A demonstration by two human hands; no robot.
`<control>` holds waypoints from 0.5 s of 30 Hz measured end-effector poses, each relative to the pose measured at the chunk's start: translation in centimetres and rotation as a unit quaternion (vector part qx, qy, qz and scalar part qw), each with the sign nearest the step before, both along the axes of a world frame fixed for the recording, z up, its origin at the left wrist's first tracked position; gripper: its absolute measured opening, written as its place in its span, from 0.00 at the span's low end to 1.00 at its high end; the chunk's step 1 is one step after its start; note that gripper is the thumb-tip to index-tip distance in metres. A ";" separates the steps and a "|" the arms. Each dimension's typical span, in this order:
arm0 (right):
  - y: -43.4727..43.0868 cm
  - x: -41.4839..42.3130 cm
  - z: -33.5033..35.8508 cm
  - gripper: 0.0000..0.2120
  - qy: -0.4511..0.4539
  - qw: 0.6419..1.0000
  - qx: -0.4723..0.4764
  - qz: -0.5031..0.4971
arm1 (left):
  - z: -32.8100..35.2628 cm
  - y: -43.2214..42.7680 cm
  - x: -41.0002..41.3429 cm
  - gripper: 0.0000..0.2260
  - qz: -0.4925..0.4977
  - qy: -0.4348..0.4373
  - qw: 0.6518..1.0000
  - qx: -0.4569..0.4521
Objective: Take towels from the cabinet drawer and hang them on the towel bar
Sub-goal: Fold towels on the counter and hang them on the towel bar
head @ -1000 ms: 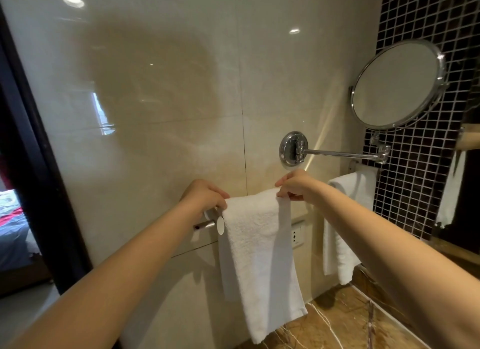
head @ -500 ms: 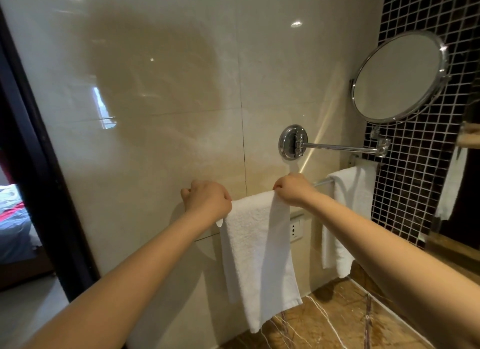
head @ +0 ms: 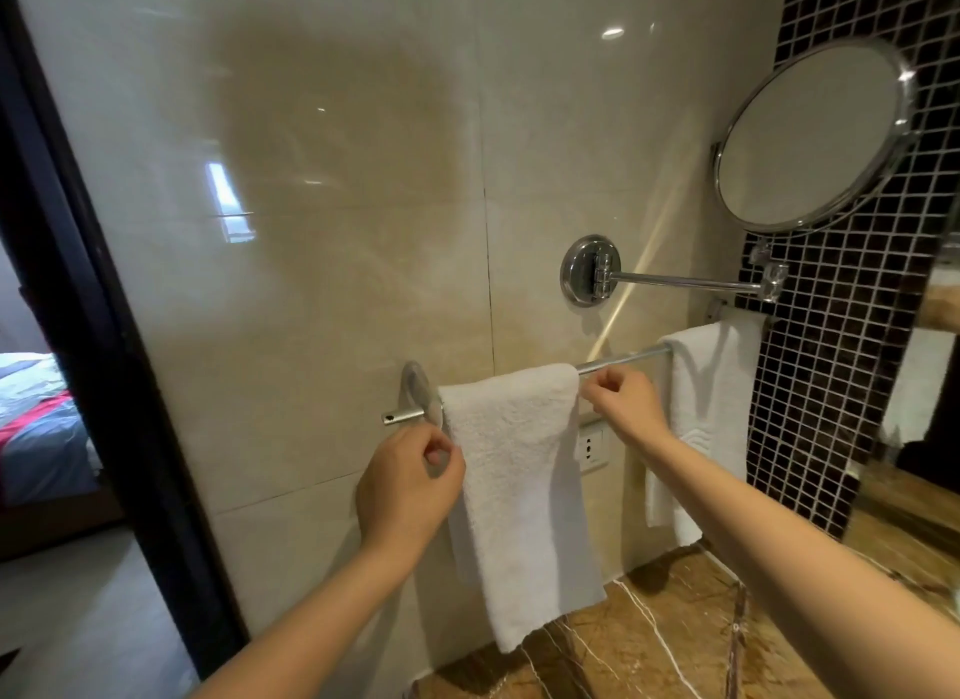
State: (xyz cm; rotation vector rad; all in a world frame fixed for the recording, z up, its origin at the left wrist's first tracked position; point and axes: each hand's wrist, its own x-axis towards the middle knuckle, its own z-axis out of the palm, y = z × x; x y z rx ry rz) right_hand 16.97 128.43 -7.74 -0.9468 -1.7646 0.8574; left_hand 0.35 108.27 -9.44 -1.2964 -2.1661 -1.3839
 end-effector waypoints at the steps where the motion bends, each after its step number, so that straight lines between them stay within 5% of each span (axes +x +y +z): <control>1: 0.1 -0.1 -0.3 0.07 0.010 0.999 -0.036 0.017 | -0.5 0.1 -0.2 0.06 0.003 -0.033 0.999 -0.004; 6: 0.0 -0.9 -0.9 0.04 0.047 0.975 -0.199 0.090 | -2.0 1.6 -1.6 0.10 -0.035 -0.157 0.987 0.005; 15: -0.7 -1.5 -1.2 0.10 0.102 0.945 -0.262 0.167 | -1.4 3.9 -0.8 0.02 -0.158 -0.291 0.942 0.062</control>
